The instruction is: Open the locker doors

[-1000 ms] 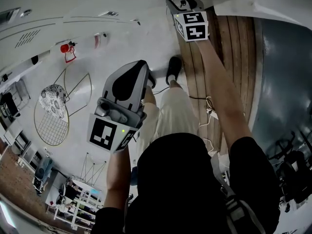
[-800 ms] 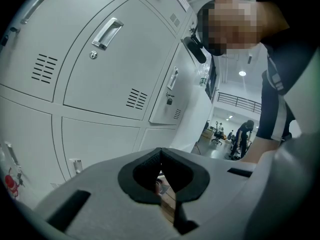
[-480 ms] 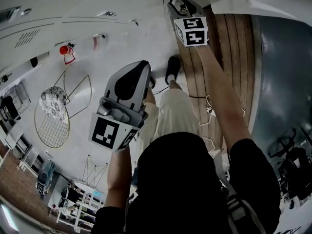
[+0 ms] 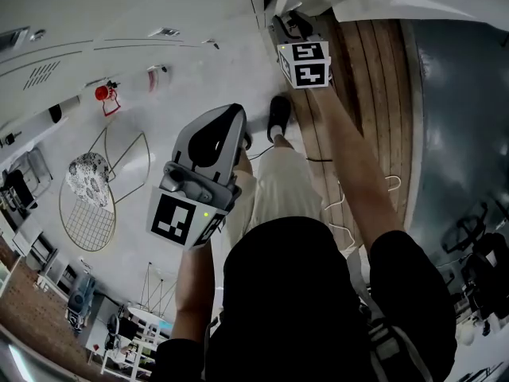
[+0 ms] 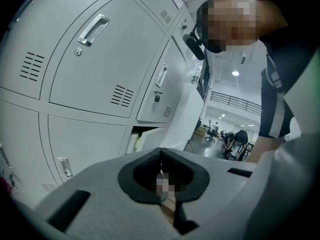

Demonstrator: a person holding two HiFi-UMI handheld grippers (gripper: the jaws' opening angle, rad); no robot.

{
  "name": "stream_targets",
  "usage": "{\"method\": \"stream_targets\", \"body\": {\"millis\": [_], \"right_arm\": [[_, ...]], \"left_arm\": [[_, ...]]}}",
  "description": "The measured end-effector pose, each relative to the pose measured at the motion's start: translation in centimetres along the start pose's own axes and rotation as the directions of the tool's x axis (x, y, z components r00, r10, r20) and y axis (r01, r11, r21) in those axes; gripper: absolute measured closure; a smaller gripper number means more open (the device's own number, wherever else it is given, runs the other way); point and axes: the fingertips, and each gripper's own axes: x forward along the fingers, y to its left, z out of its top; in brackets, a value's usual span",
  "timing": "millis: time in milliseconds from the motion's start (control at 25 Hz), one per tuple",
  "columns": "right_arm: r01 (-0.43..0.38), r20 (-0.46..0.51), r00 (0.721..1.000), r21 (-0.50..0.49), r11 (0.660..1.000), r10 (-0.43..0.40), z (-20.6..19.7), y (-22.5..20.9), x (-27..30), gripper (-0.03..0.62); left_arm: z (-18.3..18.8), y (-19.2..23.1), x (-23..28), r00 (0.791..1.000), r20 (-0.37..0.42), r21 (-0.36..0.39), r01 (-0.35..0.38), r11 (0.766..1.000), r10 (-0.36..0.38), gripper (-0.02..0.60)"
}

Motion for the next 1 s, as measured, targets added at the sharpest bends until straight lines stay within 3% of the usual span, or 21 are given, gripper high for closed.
{"method": "stream_targets", "body": {"millis": [480, 1000], "right_arm": [[0.006, -0.007, 1.000, 0.005, 1.000, -0.006, -1.5, -0.7, -2.1, 0.484], [0.069, -0.033, 0.997, 0.064, 0.996, -0.067, -4.7, -2.7, -6.8, 0.484]], "left_arm": [[0.1, -2.2, 1.0, 0.999, -0.004, 0.022, 0.038, 0.999, -0.038, 0.563], [0.3, -6.0, 3.0, 0.989, -0.025, 0.059, 0.144, 0.988, -0.143, 0.563]]}}
